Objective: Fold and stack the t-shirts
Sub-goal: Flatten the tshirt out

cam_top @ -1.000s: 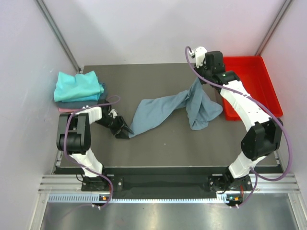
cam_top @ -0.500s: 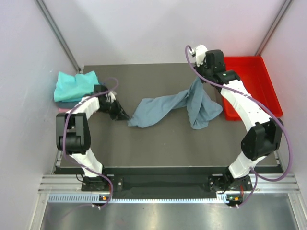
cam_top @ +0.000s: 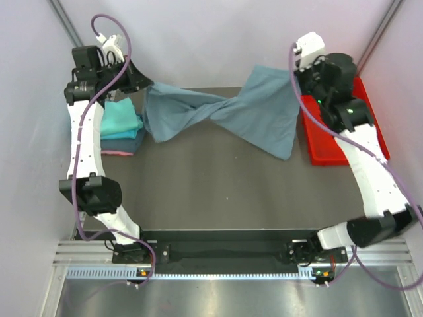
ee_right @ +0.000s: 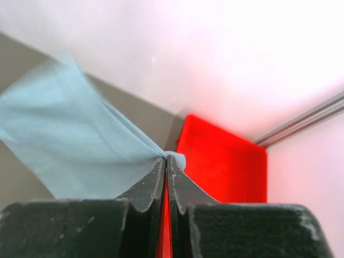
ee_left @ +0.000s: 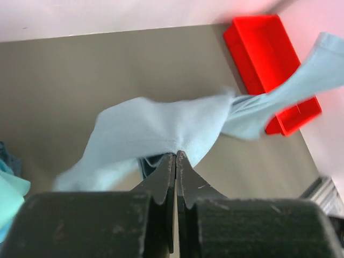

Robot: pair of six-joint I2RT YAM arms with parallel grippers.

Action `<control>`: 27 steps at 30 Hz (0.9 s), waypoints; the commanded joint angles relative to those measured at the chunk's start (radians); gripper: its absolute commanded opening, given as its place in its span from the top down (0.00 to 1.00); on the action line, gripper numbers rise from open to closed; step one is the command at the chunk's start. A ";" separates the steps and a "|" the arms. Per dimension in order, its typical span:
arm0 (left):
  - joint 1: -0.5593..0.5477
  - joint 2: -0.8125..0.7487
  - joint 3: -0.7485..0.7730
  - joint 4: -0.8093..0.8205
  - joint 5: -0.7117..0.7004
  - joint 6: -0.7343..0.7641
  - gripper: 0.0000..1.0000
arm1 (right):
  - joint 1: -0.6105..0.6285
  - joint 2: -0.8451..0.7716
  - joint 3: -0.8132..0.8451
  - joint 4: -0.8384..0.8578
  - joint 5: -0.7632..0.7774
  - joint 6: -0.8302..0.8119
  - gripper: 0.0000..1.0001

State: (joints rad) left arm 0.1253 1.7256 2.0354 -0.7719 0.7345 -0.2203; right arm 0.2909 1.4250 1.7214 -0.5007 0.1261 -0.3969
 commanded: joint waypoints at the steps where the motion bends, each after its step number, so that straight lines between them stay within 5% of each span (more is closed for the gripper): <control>1: -0.001 -0.056 0.020 -0.099 0.097 0.102 1.00 | -0.010 -0.164 0.028 0.025 -0.031 0.003 1.00; 7: 0.000 -0.228 -0.099 -0.027 0.173 0.125 1.00 | -0.012 -0.368 -0.029 -0.044 -0.147 0.029 1.00; 13: 0.007 -0.302 -0.109 0.011 0.100 0.105 1.00 | -0.015 -0.468 -0.081 -0.128 -0.189 -0.005 1.00; 18: 0.007 -0.150 -0.118 -0.138 0.003 0.079 1.00 | -0.013 -0.472 -0.236 -0.102 -0.249 0.001 1.00; 22: 0.002 -0.068 -0.241 -0.072 -0.006 0.023 1.00 | -0.013 -0.414 -0.364 -0.021 -0.289 0.024 1.00; 27: 0.000 0.185 -0.037 -0.083 -0.032 0.033 1.00 | -0.033 -0.194 -0.349 0.146 -0.240 -0.003 1.00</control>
State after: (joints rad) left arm 0.1234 1.8347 1.8439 -0.8619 0.7330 -0.1795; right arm 0.2874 1.1454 1.3163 -0.5396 -0.1268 -0.3916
